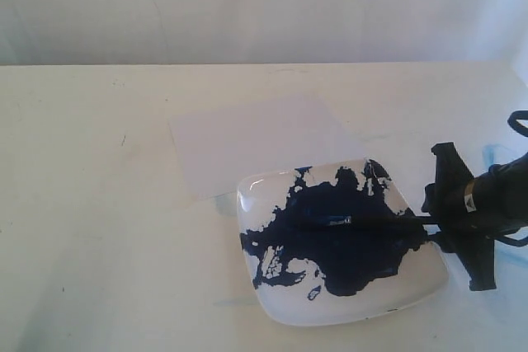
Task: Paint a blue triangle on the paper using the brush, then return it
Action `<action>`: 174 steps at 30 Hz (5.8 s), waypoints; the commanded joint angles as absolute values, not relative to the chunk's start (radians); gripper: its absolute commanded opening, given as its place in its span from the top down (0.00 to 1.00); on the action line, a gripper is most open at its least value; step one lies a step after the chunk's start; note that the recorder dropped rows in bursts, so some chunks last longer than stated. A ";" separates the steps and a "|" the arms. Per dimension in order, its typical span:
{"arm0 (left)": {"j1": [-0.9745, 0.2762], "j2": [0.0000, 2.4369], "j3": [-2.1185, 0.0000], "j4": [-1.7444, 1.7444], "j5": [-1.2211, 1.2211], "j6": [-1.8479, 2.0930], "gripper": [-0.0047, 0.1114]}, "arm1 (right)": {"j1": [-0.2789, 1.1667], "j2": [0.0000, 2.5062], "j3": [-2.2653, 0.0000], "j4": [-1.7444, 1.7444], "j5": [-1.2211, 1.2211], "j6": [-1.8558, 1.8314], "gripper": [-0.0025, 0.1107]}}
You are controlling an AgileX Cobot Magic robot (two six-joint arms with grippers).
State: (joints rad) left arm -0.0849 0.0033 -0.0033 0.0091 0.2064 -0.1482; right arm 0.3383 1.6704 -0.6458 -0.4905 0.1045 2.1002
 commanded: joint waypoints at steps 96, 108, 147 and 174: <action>-0.093 0.000 0.000 0.008 0.202 -0.155 0.96 | 0.250 1.318 -0.519 -0.801 -0.866 0.651 0.98; -0.093 0.000 0.000 0.008 0.202 -0.155 0.96 | 0.250 1.308 -0.501 -0.804 -0.869 0.700 0.98; -0.093 0.000 0.000 0.008 0.202 -0.155 0.96 | 0.250 1.313 -0.501 -0.804 -0.809 0.704 0.98; -0.093 0.000 0.000 0.008 0.202 -0.155 0.96 | 0.250 1.386 -0.501 -0.781 -0.943 0.657 0.98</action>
